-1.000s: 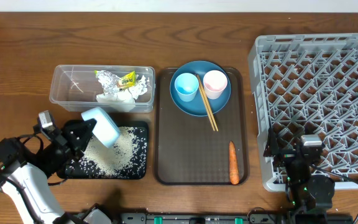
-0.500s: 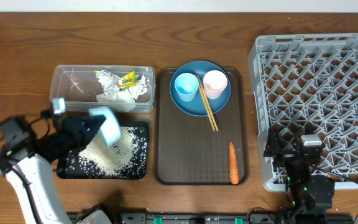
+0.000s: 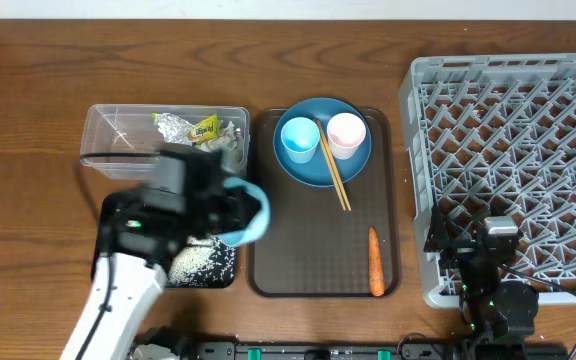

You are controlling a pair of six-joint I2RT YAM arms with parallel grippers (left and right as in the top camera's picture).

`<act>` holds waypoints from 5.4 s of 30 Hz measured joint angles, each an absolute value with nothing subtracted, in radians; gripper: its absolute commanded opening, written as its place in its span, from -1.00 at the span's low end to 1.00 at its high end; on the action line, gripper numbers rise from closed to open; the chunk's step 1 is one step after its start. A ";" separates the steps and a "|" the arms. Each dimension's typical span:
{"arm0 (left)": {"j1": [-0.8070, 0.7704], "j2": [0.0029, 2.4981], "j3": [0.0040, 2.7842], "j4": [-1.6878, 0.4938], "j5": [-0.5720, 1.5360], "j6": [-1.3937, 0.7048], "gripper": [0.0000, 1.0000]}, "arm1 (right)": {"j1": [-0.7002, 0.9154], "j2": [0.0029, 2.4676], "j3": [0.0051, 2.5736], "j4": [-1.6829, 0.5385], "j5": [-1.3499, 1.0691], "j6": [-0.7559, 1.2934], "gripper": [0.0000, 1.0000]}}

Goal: Sort waste into correct bins and load items into the dishwasher rack

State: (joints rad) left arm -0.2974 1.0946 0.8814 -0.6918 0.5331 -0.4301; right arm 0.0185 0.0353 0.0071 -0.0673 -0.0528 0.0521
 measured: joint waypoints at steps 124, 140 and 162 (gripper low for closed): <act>-0.942 1.143 0.905 -0.981 -0.421 -0.828 -0.70 | 0.019 0.036 0.007 -0.067 -0.053 0.052 0.99; -0.606 1.152 0.776 -0.982 -0.434 -0.861 -0.69 | 0.019 0.036 0.007 -0.067 -0.053 0.052 0.99; -0.592 1.174 0.606 -0.783 -0.418 -0.861 -0.68 | 0.019 0.036 0.007 -0.067 -0.052 0.052 0.98</act>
State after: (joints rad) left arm -0.5922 1.1744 0.6060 -0.7830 -0.4179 -0.8608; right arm 0.0185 0.0357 0.0067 -0.0673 -0.0525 0.0521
